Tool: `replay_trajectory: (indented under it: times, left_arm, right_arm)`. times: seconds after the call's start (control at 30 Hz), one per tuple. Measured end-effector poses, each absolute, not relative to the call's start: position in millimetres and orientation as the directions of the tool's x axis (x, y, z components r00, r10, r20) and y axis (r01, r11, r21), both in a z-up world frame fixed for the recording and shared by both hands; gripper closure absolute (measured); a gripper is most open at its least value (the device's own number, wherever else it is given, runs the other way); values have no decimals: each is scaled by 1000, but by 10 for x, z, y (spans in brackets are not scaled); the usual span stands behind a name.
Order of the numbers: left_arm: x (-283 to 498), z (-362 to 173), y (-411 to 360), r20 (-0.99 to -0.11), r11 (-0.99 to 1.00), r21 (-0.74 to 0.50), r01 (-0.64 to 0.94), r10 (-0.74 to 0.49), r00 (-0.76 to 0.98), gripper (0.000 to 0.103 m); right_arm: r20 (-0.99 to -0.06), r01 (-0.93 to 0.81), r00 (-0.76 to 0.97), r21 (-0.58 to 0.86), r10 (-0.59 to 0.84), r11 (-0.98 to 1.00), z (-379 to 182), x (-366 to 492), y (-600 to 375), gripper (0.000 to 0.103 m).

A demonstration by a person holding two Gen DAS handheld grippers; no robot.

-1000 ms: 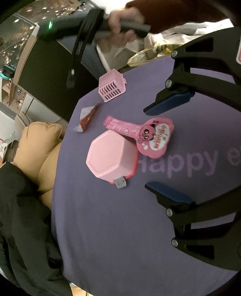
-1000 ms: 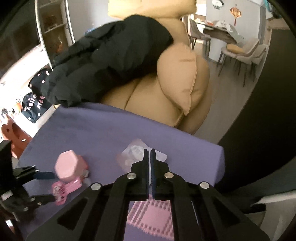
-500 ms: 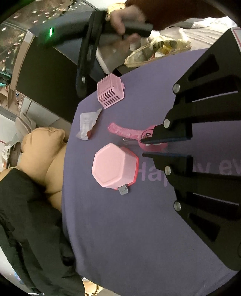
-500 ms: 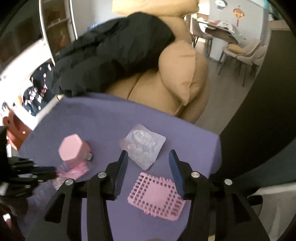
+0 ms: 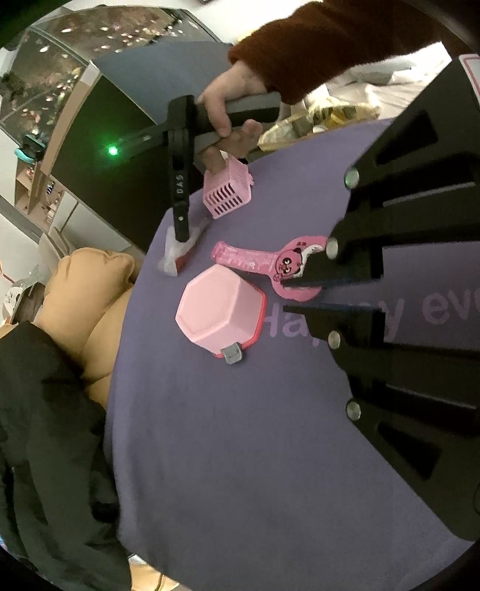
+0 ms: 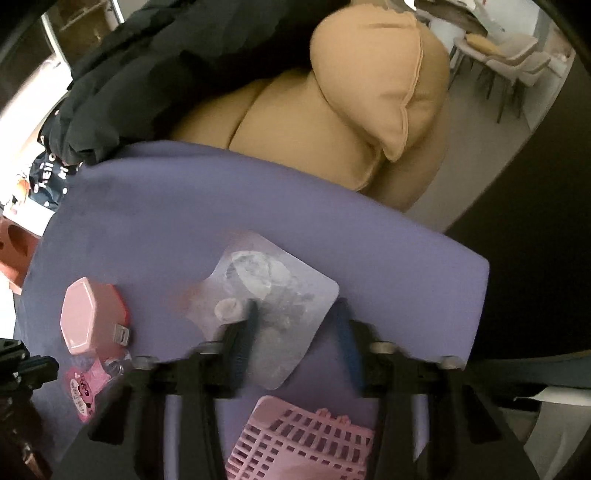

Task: Collect trash
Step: 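Grasp the pink stick with the left tool while the right tool reaches for the red wrapper, then grasp the small red wrapper with the right tool while the left tool lifts the pink stick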

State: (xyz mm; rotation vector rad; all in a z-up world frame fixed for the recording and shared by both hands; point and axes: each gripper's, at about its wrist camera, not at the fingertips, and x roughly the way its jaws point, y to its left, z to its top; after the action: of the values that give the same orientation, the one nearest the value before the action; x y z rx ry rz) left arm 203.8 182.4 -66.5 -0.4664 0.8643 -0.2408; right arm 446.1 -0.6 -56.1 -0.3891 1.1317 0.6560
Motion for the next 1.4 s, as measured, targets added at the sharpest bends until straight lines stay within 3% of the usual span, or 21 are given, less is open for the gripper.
replay_trajectory:
  times: [0.03, 0.07, 0.2, 0.4, 0.57, 0.6, 0.7, 0.77, 0.87, 0.9, 0.93, 0.97, 1.2, 1.3, 1.4]
  left_arm:
    - [2040, -675, 1823, -667, 868, -497, 16, -394, 632, 80]
    - [2043, -674, 1821, -664, 864, -503, 15, -397, 634, 74]
    - [2026, -671, 1770, -670, 873, -488, 20, -389, 632, 65]
    - [2174, -740, 1624, -721, 897, -441, -29, -335, 607, 63]
    - [2263, -742, 1425, -749, 926, -376, -42, -277, 602, 63]
    - [2269, -738, 1391, -756, 932, -360, -46, -262, 600, 65]
    - [2258, -710, 1300, -762, 938, -345, -40, -255, 595, 86]
    - [2192, -639, 1269, -753, 937, -348, -32, -259, 605, 89]
    - [2035, -511, 1323, -724, 932, -361, -37, -255, 641, 90]
    - [1970, -471, 1374, -714, 929, -368, -42, -253, 653, 90]
    - [1925, -444, 1413, -708, 927, -372, -47, -250, 661, 90]
    - [1856, -414, 1491, -702, 926, -374, -58, -241, 670, 90]
    - [1629, -424, 1890, -699, 908, -403, -117, -223, 679, 90]
    - [1571, -454, 1974, -695, 899, -420, -122, -232, 681, 90]
    - [1538, -482, 2043, -692, 893, -432, -125, -240, 681, 89]
  right_arm:
    - [-915, -669, 275, 38, 295, 742, -544, 4425, -4, 93]
    - [-907, -676, 282, 44, 313, 735, -515, 4380, -12, 95]
    - [-856, -682, 306, 109, 417, 724, -261, 4177, -102, 99]
    - [-783, -697, 350, 150, 515, 702, 217, 3901, -234, 99]
    - [-760, -708, 399, 101, 513, 699, 420, 3632, -363, 99]
    - [-757, -707, 411, 87, 508, 702, 428, 3592, -380, 99]
    - [-747, -693, 443, 66, 496, 718, 434, 3467, -481, 99]
    - [-739, -703, 436, 76, 513, 707, 353, 3363, -521, 99]
    - [-721, -723, 409, 117, 559, 681, 151, 3184, -516, 94]
    - [-719, -732, 402, 119, 566, 671, 93, 3136, -491, 81]
    - [-717, -745, 399, 111, 572, 658, 2, 3077, -430, 62]
    - [-718, -753, 408, 84, 564, 652, -85, 3024, -348, 56]
    - [-740, -747, 558, -250, 377, 616, -565, 2926, 330, 56]
    - [-750, -714, 583, -289, 313, 637, -717, 3072, 445, 56]
    - [-771, -691, 559, -229, 306, 686, -715, 3237, 400, 56]
